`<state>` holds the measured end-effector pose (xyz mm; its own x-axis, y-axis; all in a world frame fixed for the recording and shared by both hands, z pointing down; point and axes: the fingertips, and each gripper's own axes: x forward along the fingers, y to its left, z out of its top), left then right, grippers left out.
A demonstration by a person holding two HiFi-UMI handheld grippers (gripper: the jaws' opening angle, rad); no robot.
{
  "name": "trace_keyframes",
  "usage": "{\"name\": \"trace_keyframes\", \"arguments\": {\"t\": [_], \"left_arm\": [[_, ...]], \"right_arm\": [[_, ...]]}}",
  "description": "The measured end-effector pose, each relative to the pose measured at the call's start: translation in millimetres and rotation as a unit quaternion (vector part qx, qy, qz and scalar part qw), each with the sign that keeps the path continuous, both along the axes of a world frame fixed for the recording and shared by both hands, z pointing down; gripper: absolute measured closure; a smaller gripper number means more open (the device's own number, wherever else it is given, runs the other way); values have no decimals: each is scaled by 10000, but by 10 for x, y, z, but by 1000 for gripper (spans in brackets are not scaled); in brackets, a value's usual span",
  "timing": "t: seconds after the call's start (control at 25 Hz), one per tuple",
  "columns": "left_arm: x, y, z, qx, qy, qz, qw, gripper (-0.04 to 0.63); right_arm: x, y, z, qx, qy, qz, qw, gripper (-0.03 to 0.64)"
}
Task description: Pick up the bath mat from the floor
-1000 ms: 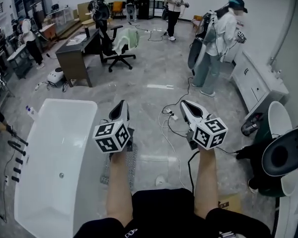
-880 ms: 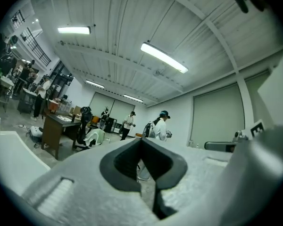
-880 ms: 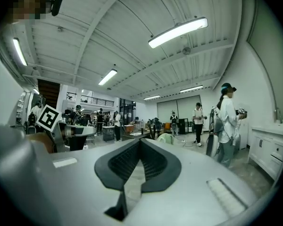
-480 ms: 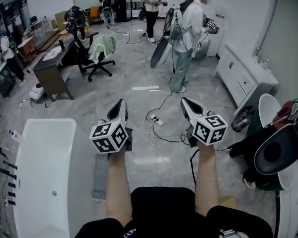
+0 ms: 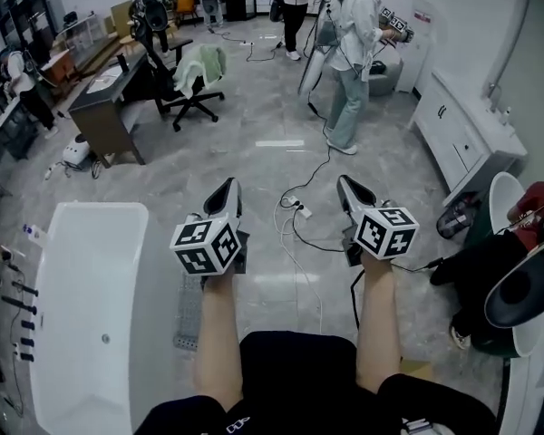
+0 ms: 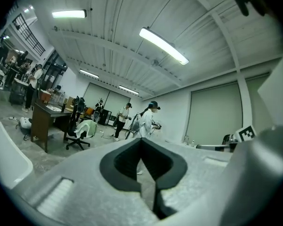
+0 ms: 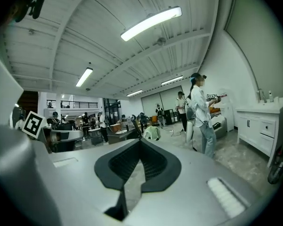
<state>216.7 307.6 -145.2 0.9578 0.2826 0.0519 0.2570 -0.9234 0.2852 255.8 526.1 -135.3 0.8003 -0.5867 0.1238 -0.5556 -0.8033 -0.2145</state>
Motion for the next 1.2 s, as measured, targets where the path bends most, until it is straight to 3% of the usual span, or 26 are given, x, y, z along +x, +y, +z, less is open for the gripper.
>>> {"name": "trace_keyframes", "arguments": {"t": [0.24, 0.4, 0.6, 0.92, 1.2], "left_arm": [[68, -745, -1, 147, -70, -348, 9993, 595], [-79, -1555, -31, 65, -31, -1075, 9942, 595], [-455, -2510, -49, 12, 25, -1951, 9808, 595], [-1325, -3593, 51, -37, -11, -3180, 9481, 595], [-2245, -4294, 127, -42, -124, -4345, 9006, 595]], "right_arm": [[307, -711, 42, 313, -128, -236, 9991, 614], [420, -1624, 59, 159, -135, -990, 9949, 614], [325, -2731, -17, 131, 25, -1921, 9813, 614], [-168, -4159, 59, 231, -46, -3258, 9451, 614], [-638, -4870, 203, 335, -222, -4052, 9134, 614]]}}
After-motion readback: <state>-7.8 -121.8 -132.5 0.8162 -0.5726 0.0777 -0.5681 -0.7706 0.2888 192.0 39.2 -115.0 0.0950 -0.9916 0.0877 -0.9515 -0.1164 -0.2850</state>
